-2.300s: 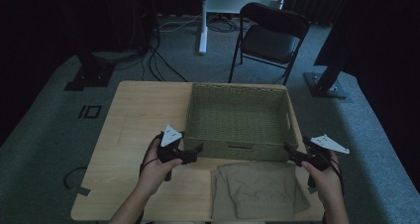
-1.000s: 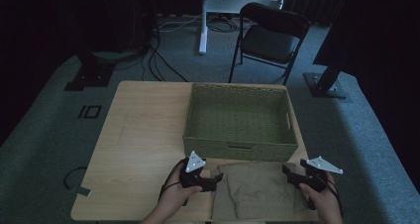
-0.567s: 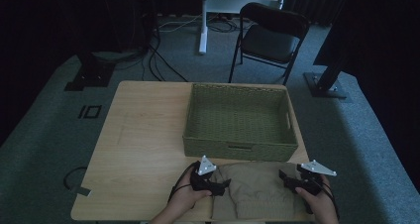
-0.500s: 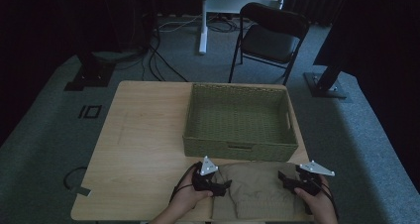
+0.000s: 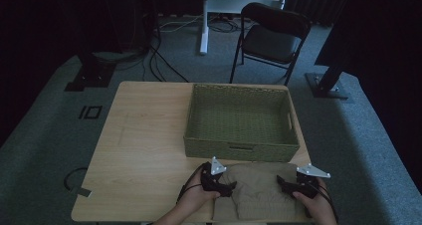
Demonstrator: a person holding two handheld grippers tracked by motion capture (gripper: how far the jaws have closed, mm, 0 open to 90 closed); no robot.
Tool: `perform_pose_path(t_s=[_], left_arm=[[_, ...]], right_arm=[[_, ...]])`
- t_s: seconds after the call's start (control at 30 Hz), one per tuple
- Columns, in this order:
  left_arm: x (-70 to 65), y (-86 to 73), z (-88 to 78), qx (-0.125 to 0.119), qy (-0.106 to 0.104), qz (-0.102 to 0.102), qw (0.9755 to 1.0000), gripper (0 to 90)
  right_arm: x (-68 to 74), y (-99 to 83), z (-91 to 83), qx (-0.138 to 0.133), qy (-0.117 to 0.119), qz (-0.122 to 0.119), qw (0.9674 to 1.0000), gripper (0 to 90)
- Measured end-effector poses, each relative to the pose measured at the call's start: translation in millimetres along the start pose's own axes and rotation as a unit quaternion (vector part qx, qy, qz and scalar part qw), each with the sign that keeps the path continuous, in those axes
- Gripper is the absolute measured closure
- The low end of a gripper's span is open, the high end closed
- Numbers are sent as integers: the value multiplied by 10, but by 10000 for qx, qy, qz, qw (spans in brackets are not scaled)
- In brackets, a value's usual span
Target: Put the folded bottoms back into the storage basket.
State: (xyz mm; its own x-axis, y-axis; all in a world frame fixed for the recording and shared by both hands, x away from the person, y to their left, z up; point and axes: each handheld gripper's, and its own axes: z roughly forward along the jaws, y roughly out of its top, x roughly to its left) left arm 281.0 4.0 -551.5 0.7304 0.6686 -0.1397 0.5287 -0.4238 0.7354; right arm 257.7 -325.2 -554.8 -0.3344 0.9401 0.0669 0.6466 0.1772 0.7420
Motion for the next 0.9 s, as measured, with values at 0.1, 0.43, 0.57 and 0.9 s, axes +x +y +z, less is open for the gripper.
perform_pose_path(t_s=[0.1, 0.43, 0.57, 0.9], left_arm=[[-13, 18, 23, -5, 68, -42, 10000, 150], [-90, 39, 59, 98, 334, 382, 9987, 205], [-94, 43, 56, 31, 264, 460, 9986, 461], [-26, 49, 8, -7, -181, 89, 9998, 774]], right_arm=[[9, -3, -5, -15, 58, -49, 10000, 228], [119, -45, -53, -153, 319, -163, 9992, 592], [186, -53, -60, -199, 342, -334, 9987, 689], [267, 31, -73, -24, 335, -386, 9987, 767]])
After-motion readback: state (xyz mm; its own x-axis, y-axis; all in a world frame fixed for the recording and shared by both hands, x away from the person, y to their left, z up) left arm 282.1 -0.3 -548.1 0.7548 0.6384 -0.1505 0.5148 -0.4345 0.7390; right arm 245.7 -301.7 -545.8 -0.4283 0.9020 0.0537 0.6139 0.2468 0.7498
